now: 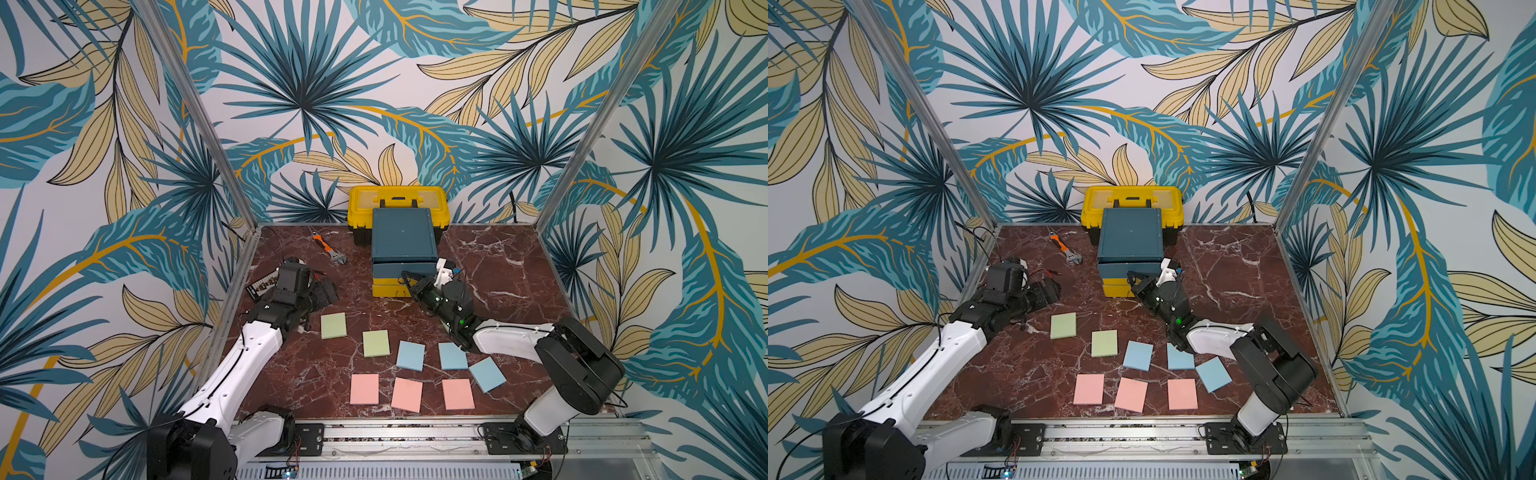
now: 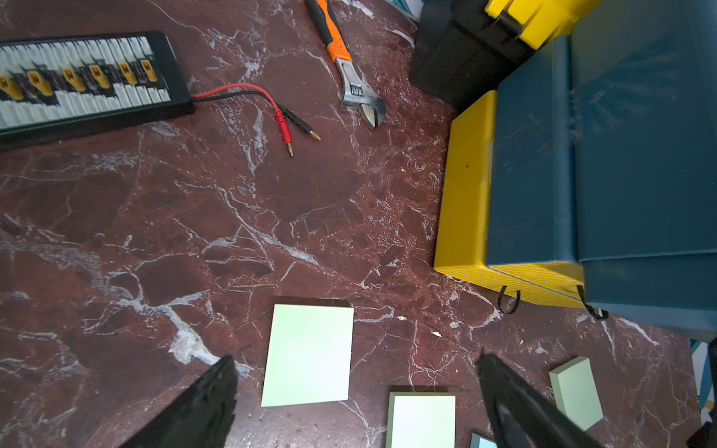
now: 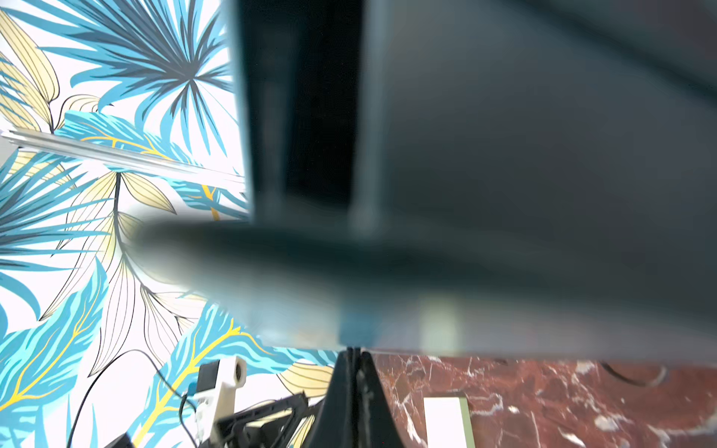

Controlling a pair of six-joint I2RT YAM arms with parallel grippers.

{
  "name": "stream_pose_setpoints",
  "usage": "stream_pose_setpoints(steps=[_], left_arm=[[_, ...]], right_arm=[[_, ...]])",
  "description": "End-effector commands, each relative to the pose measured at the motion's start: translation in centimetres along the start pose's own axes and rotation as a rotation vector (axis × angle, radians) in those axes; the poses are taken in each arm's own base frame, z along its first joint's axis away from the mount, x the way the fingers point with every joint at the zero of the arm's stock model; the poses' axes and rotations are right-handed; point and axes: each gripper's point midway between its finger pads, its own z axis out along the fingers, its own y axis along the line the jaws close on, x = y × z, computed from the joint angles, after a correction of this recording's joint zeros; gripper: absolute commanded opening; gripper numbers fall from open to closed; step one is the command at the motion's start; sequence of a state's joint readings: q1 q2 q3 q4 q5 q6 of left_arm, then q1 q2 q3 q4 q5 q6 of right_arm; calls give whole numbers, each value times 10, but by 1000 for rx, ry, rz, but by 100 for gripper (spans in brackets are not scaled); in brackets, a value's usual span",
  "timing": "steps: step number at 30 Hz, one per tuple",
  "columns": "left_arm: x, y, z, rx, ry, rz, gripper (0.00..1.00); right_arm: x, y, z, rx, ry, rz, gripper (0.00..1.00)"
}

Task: Please put the sticky notes in the drawer by color
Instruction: Open the drawer in the storage box.

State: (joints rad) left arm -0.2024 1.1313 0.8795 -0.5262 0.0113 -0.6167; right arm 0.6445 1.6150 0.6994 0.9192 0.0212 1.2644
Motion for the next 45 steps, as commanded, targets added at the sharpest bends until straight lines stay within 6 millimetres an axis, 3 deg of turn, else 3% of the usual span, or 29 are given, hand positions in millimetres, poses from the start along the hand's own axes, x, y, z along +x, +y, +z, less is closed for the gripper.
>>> stream_pose_setpoints(steps=[1,17,29,41,42,45], left_arm=[[-3,-4,3,13,-16,13,98],[-3,-6,6,20,-2,12,98],[-2,-7,10,23,10,11,98],[-1,-8,12,28,16,8,98],[-1,-9,12,29,15,6,98],[-1,-8,13,29,17,6,98]], right_arm=[[5,-8,-13,15,8,21,1],[33,-14,-29,32,65,36,1],[42,-22,-51,70,54,27,1],[51,-24,-59,90,58,33,1],[61,-23,-62,90,82,31,1],[66,-25,-65,96,87,34,1]])
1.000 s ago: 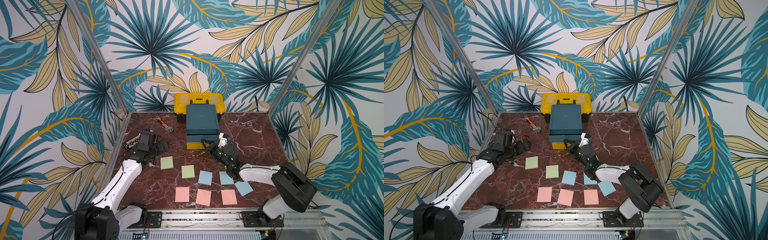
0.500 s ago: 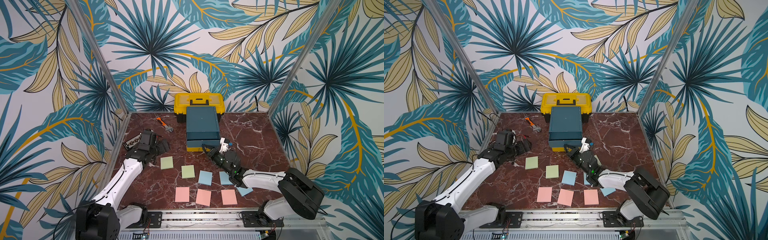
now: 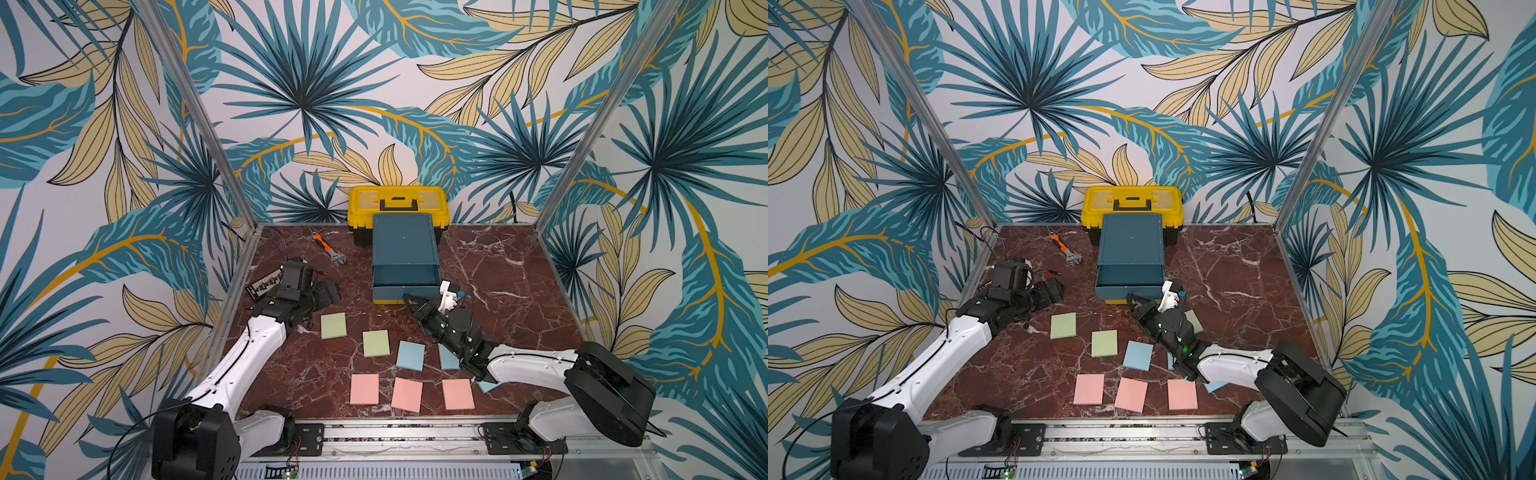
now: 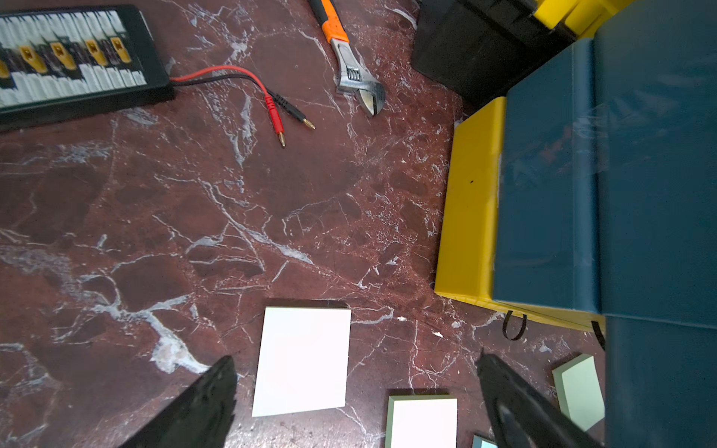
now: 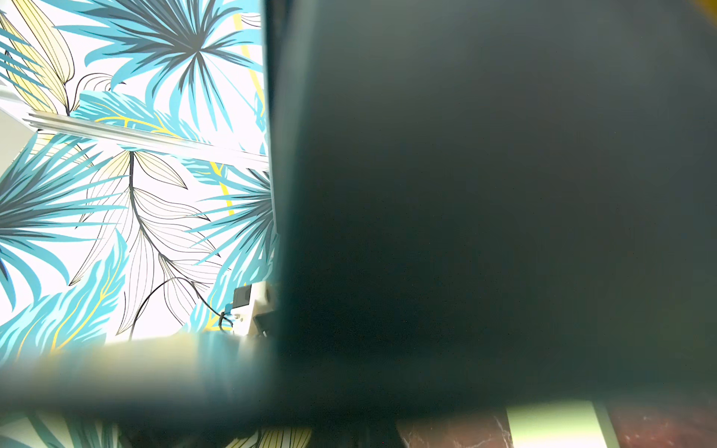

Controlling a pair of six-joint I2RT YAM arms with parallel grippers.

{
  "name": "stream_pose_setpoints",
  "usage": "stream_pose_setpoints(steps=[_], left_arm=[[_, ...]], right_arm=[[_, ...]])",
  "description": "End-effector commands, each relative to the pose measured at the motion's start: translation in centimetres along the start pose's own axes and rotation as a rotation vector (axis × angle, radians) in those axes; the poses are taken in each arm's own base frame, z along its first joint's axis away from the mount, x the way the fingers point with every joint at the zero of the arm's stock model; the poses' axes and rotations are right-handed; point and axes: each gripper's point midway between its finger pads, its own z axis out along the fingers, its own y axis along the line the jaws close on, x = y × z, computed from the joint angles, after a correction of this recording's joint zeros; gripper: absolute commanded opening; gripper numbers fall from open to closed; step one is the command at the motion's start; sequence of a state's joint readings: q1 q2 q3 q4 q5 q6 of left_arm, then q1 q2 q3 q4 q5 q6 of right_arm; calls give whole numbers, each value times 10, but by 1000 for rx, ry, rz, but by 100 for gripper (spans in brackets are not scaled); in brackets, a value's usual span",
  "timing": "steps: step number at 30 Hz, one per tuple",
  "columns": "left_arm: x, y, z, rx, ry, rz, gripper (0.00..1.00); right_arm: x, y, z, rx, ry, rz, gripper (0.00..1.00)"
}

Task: Please put the sticky notes in the drawer by color
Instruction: Open the drawer in the storage box.

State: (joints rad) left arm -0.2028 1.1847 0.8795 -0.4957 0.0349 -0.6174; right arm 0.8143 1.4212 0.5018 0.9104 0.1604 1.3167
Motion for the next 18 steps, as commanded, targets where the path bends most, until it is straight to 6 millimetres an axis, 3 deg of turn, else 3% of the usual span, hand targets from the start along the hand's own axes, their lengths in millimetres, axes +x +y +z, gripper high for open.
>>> stream_pose_setpoints(steps=[1,18], left_arm=[[-5,-7,0,22,-15,8,98],[-4,-8,1,31,-8,7,98]], right_arm=[[19,-29,-9,93,54,-1,1],[18,-36,-29,143,39,-13,1]])
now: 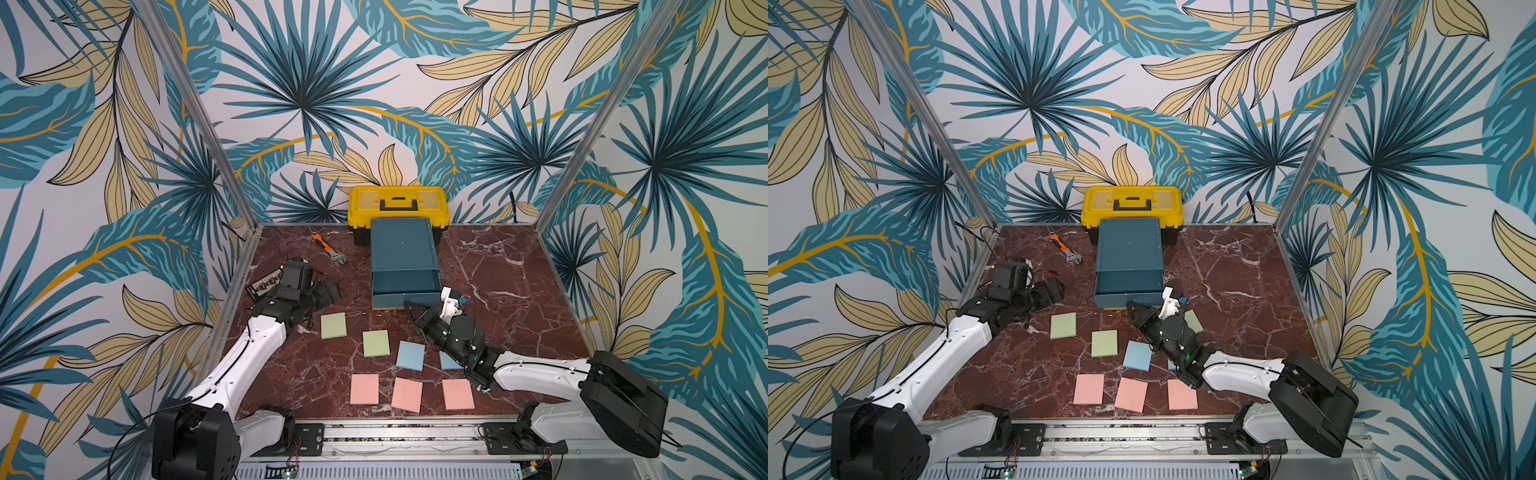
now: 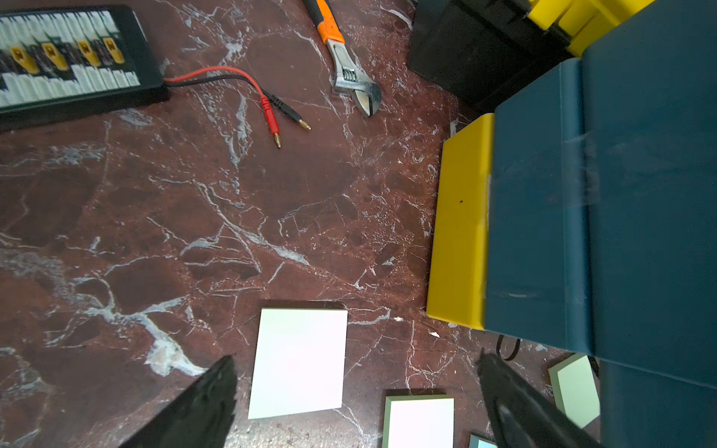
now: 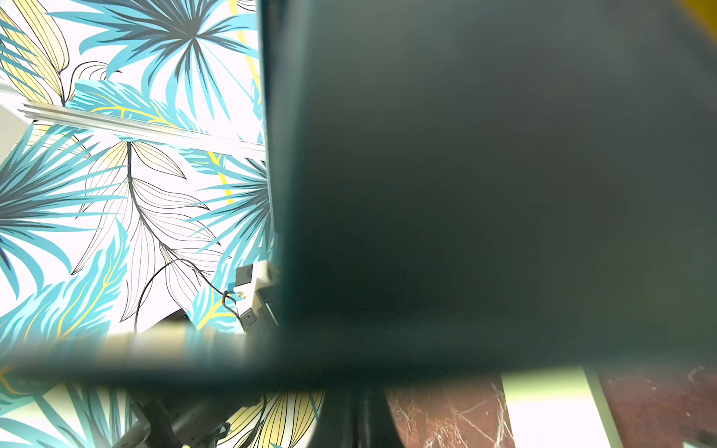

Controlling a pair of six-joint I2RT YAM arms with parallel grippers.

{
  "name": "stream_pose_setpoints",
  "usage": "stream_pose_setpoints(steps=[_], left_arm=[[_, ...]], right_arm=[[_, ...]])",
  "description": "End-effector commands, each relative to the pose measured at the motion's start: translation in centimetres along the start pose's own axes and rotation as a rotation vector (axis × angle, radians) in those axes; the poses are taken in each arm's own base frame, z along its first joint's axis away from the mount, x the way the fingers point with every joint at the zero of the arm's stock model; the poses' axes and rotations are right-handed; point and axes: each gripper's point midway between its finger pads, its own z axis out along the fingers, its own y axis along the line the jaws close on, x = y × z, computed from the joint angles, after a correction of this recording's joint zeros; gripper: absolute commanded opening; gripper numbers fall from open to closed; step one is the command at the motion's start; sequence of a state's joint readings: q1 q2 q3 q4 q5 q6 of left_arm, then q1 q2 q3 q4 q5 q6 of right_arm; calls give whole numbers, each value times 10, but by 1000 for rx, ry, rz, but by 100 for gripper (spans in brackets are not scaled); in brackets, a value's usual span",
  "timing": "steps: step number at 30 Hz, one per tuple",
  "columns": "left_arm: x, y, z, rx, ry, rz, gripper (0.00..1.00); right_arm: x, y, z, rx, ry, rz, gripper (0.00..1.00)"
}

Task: Please put the sticky notes in the drawer by color
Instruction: Open the drawer in the storage box.

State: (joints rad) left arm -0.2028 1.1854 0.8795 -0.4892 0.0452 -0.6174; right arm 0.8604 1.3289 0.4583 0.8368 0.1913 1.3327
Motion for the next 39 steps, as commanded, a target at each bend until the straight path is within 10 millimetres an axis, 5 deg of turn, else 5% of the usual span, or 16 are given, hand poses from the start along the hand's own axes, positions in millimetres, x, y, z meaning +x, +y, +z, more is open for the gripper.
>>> stream_pose_setpoints(steps=[1,10,21,39], left_arm=[[-3,-7,2,23,-5,8,98],[12,-16,14,76,53,18,93],[73,-80,38,438,198,-24,74],[69,-101,67,554,191,-53,74]], right_arm=[[6,-36,-12,124,13,-19,1],[2,-24,-15,106,-9,-31,1],[7,-10,0,67,12,-30,1],[8,-4,-5,72,30,-49,1]])
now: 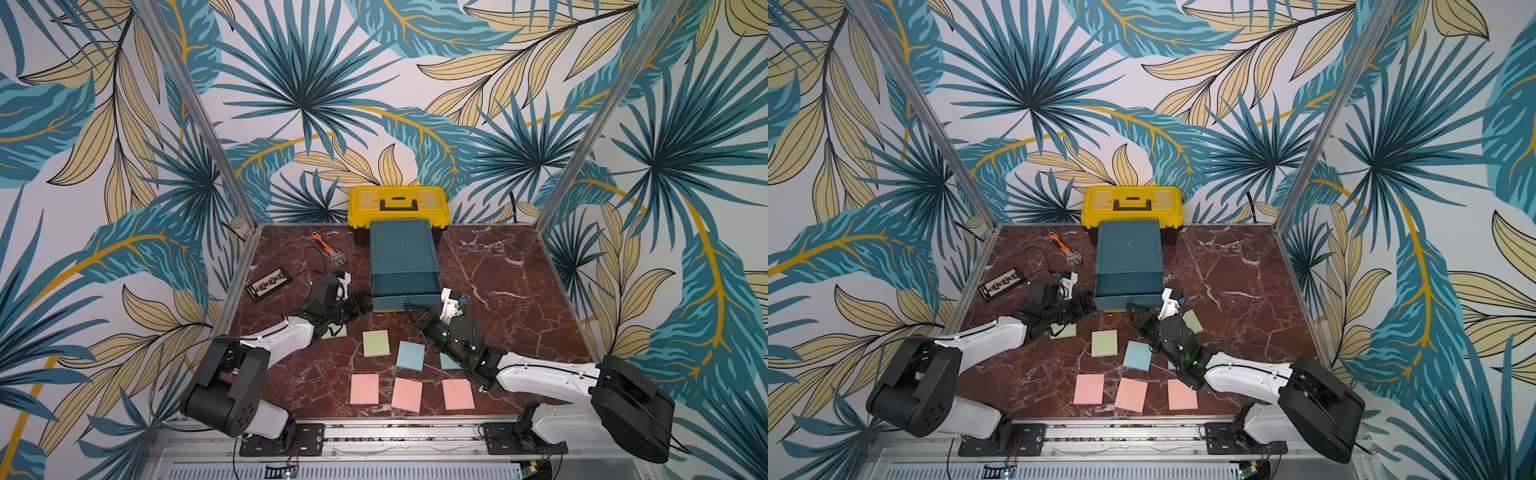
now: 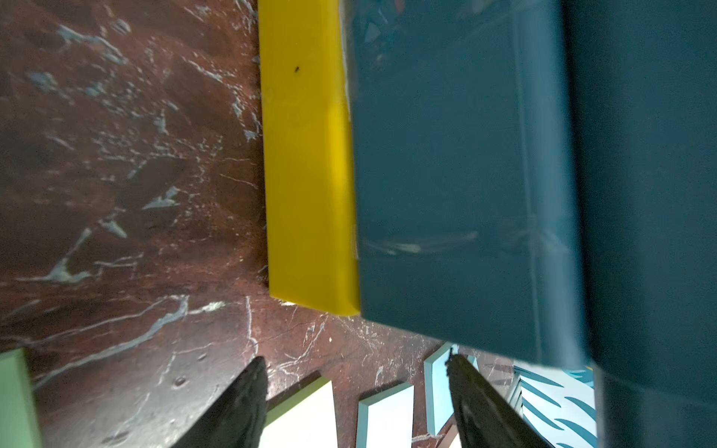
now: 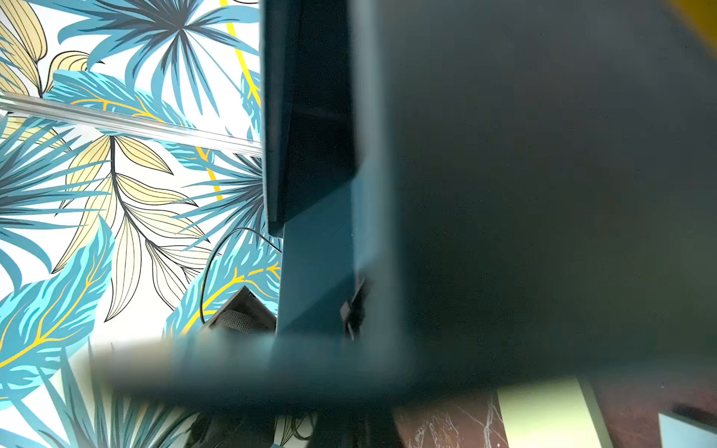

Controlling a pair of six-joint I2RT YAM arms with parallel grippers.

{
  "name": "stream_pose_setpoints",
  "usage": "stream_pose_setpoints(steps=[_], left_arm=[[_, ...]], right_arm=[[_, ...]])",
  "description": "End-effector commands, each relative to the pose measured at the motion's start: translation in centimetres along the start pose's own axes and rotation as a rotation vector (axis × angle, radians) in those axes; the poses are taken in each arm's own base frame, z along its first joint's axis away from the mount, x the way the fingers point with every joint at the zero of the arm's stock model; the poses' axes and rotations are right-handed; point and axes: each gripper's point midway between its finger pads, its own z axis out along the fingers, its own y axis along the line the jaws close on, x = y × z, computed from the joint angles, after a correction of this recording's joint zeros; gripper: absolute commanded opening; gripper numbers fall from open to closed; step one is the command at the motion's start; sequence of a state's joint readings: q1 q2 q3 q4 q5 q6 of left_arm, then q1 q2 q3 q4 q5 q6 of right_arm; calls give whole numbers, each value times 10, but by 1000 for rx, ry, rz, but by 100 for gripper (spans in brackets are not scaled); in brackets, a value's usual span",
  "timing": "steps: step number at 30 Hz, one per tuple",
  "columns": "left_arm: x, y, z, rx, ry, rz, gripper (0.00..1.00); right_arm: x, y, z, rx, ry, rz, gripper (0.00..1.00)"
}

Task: Please put the sticky notes in the drawer by color
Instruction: Open the drawer in the storage box.

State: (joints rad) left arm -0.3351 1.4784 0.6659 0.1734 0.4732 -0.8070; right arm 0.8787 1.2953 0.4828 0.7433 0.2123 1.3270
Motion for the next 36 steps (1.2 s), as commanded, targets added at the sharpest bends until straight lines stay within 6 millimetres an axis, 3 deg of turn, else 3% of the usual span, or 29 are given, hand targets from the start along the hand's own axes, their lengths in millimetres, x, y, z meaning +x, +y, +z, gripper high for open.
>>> stream_pose_setpoints(steps=[1,18,36], left_arm=[[-16,-17,1,66,-56,25,73],[-37,0,5,-11,-175,-4,70],[-39,13,11,-51,-196,-14,68]], right_arm=[[5,-6,-3,38,27,-33,1],[12,-7,-8,45,51,-30,1],[16,-15,-15,63,54,-10,1]])
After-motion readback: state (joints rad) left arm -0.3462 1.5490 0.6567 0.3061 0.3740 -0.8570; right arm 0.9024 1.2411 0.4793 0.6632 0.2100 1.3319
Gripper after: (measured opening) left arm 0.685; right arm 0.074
